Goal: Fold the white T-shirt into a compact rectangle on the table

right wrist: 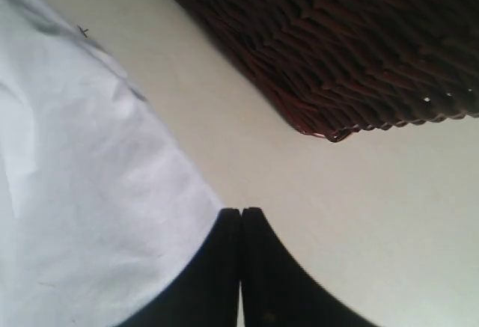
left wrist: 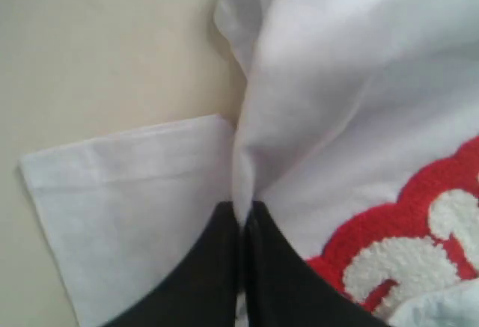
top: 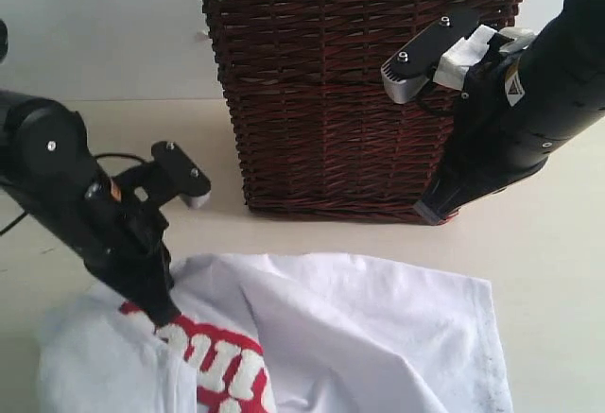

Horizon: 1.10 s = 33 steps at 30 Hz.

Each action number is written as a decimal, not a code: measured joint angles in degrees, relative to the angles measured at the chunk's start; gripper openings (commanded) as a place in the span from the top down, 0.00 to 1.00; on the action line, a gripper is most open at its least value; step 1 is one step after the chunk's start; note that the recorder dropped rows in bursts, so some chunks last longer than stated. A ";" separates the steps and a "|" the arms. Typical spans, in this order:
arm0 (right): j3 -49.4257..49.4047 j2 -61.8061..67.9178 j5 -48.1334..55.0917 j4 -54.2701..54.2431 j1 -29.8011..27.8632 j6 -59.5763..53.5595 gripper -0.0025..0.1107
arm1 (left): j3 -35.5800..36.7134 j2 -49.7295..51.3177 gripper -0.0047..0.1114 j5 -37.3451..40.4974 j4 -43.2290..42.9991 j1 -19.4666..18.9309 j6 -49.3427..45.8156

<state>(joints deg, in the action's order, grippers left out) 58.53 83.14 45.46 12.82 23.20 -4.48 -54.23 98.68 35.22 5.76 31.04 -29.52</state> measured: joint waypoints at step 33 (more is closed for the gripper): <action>0.00 0.00 -0.12 -1.57 0.00 -3.89 0.98 | -2.80 -7.78 0.47 25.64 5.33 7.96 -27.19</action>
<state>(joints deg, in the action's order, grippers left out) 58.53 83.14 45.34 11.25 23.20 -8.37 -57.03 90.90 60.86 11.10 39.00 -56.71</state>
